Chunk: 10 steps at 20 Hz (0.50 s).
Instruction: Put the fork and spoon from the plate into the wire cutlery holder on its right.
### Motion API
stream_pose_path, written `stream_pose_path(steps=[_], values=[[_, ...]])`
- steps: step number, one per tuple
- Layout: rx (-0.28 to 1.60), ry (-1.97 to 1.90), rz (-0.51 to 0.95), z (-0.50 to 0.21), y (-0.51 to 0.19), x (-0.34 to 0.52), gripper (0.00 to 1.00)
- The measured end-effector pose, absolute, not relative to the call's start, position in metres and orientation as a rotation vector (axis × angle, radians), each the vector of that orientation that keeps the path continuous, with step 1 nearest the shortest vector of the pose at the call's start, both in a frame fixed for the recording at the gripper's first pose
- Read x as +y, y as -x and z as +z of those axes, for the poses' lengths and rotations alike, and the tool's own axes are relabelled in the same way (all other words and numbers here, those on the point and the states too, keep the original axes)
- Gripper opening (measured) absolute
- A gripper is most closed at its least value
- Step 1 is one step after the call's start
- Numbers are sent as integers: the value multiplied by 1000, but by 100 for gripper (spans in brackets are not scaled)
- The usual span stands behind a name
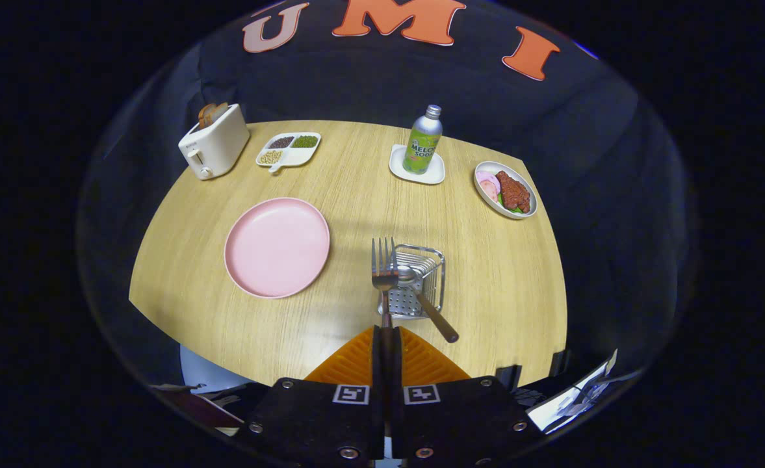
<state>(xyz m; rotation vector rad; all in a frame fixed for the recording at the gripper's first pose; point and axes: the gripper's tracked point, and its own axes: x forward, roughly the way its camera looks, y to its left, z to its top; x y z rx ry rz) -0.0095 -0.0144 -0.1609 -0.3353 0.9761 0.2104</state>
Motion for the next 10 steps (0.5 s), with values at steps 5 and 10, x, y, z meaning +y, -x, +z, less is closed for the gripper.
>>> stream_pose_path(steps=[5,10], values=[[1063,394,197,-158,-4,-41,5],[1168,450,226,-170,-11,-51,5]])
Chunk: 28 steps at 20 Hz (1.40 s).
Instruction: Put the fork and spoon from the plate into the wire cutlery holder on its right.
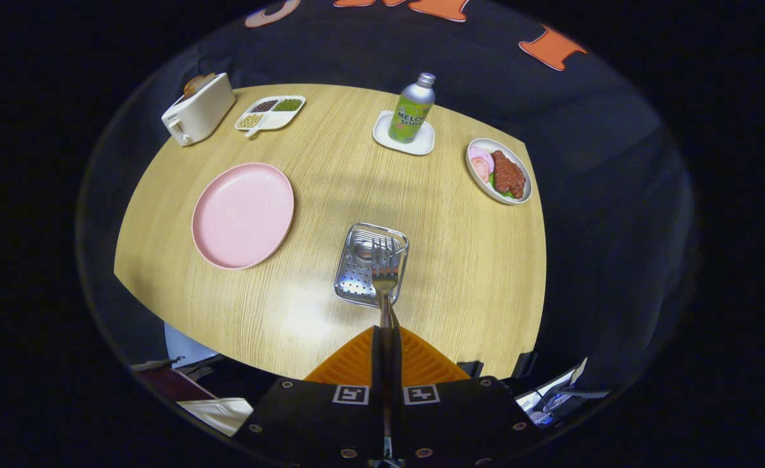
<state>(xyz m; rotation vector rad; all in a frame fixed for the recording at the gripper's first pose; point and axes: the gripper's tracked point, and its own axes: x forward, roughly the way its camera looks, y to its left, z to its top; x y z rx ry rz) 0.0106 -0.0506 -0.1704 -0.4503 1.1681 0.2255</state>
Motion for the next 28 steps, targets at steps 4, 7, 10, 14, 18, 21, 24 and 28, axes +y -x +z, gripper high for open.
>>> stream_pose_path(steps=[4,7,10,14,18,21,24,28], values=[[1242,472,243,-181,-20,-51,5],[1320,491,273,-189,-22,-45,5],[1373,537,300,-198,-31,-39,5],[1414,577,317,-209,-40,-32,5],[1405,592,318,-213,-53,-29,9],[1367,573,328,-211,-60,-27,21],[1297,512,318,-202,-71,-20,100],[1133,384,307,-173,-87,0,100]])
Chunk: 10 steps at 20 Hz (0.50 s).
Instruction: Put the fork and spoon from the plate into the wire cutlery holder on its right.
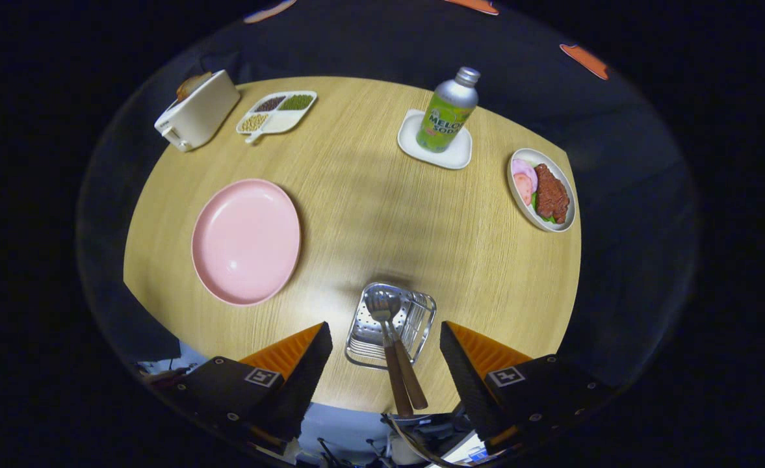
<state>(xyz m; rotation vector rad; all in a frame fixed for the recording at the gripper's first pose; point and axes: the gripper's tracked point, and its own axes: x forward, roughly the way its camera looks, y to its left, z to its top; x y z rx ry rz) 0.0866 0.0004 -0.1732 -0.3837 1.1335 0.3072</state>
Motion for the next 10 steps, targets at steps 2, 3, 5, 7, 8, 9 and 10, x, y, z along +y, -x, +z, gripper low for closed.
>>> stream_pose_path(steps=[2,3,5,7,8,9,10], values=[[1034,334,319,-147,-90,15,100],[980,310,325,-134,-91,24,100],[885,274,339,-105,-91,36,100],[797,243,341,-81,-90,42,100],[765,233,338,-70,-90,44,100],[719,210,332,-59,-91,45,99],[690,191,342,-51,-88,46,100]])
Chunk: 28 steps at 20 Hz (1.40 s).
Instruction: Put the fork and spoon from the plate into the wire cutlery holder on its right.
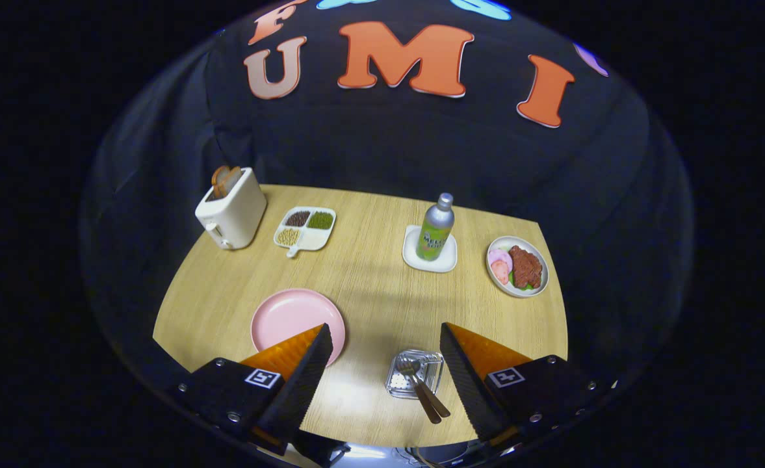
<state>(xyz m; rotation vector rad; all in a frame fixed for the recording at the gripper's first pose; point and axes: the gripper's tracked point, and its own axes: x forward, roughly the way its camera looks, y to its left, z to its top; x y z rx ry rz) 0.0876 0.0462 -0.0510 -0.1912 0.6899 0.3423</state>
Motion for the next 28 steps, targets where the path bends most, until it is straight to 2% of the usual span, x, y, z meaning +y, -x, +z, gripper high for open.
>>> stream_pose_path(steps=[2,8,13,19,28], values=[[653,142,356,-40,-84,48,99],[404,53,238,1,-95,24,100],[257,13,206,25,-83,23,99],[187,-49,205,34,-69,28,99],[199,-69,208,33,-56,39,99]])
